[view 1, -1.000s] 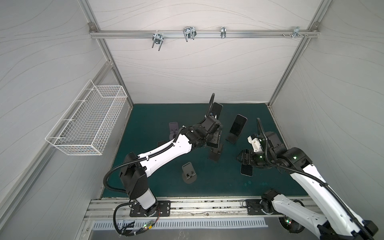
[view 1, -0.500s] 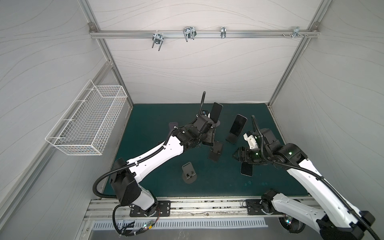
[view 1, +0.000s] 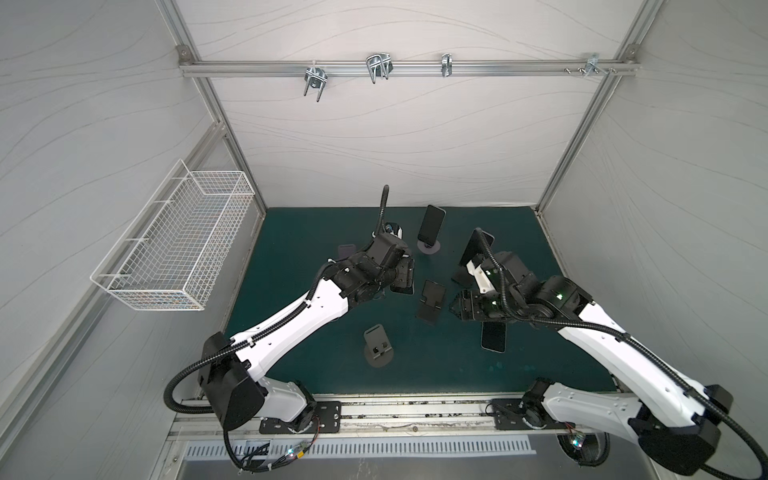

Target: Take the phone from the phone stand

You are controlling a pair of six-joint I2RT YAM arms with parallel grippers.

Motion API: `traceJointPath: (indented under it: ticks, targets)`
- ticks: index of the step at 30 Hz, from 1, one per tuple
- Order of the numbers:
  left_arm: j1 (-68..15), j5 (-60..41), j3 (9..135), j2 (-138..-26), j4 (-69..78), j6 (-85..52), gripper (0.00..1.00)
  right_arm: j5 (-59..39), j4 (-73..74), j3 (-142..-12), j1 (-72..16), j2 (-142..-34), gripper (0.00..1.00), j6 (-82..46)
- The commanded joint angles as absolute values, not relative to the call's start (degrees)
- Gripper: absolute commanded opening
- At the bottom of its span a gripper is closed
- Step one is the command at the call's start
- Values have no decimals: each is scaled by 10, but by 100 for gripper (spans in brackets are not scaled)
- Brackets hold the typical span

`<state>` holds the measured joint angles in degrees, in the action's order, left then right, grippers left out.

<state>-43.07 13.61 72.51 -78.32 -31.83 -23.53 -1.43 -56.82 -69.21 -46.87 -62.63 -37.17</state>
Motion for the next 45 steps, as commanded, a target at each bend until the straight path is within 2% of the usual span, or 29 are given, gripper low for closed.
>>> traceJointPath:
  ticks: [1, 9, 34, 45]
  targets:
    - [-421, 136, 722, -753, -310, -229, 55, 23, -553, -712, -496, -643, 73, -380]
    - [-408, 139, 686, -711, -322, -233, 55, 42, -532, -736, -542, -687, 73, -378]
    - [-330, 114, 598, -655, -358, -247, 54, 55, -504, -817, -604, -805, 74, -340]
    - [-289, 53, 602, -702, -350, -224, 54, 63, -508, -849, -609, -835, 74, -318]
